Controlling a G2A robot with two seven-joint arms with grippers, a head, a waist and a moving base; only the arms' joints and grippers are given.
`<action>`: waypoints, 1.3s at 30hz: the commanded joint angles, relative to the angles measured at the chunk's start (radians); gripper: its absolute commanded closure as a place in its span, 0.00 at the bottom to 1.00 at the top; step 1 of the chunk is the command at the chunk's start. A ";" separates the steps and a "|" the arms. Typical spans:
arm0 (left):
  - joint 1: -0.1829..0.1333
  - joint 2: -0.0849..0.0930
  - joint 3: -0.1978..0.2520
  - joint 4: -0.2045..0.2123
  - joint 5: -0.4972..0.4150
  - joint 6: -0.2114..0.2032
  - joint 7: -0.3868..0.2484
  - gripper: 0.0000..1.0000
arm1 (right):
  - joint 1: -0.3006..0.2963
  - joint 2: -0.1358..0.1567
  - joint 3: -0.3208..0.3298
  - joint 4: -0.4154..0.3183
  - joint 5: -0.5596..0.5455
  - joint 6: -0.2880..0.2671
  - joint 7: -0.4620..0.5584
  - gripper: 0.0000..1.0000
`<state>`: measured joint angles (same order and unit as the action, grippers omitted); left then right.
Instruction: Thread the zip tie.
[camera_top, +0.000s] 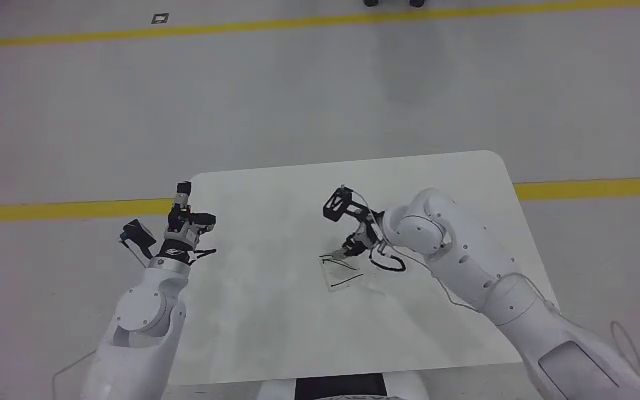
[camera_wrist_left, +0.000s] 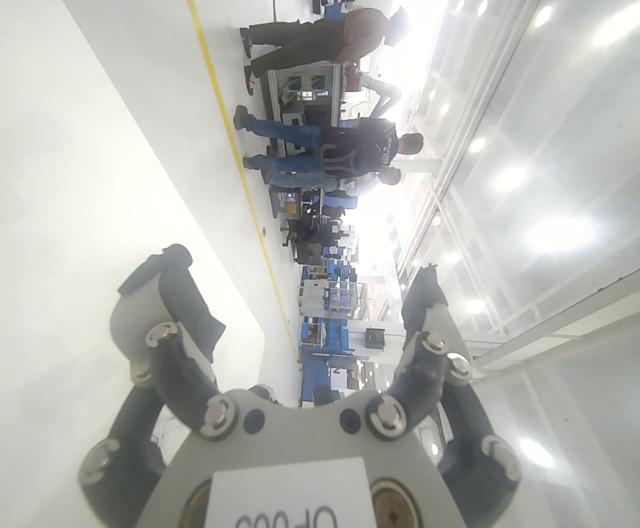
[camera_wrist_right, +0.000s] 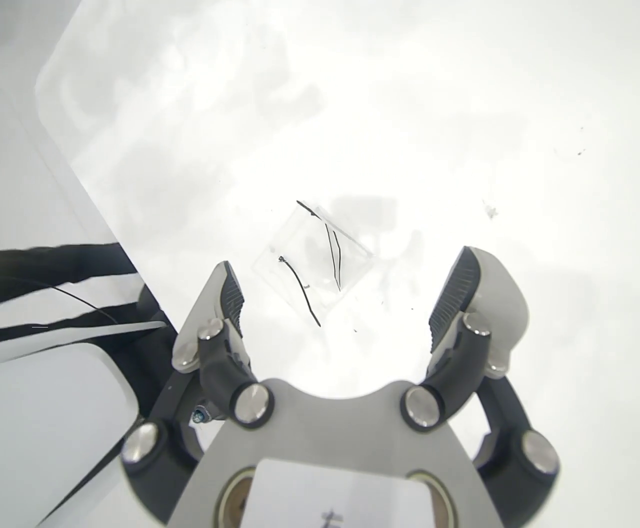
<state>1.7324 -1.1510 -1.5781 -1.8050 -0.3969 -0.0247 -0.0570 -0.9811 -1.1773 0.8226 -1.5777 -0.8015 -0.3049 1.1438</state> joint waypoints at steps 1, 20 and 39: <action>0.000 0.000 0.000 0.000 0.000 0.000 0.000 0.00 | 0.002 0.000 -0.008 -0.023 -0.006 0.004 0.025 0.00; 0.000 0.000 0.000 0.000 0.000 0.000 0.000 0.00 | 0.093 -0.034 -0.154 -0.020 0.035 0.024 0.246 0.00; 0.000 0.000 0.000 0.000 0.000 0.000 0.000 0.00 | 0.110 -0.063 -0.236 0.051 0.032 0.031 0.218 0.00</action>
<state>1.7324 -1.1510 -1.5781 -1.8050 -0.3969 -0.0247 -0.0570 -0.8658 -1.2404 0.5885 -1.5323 -0.7746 -0.2723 1.3699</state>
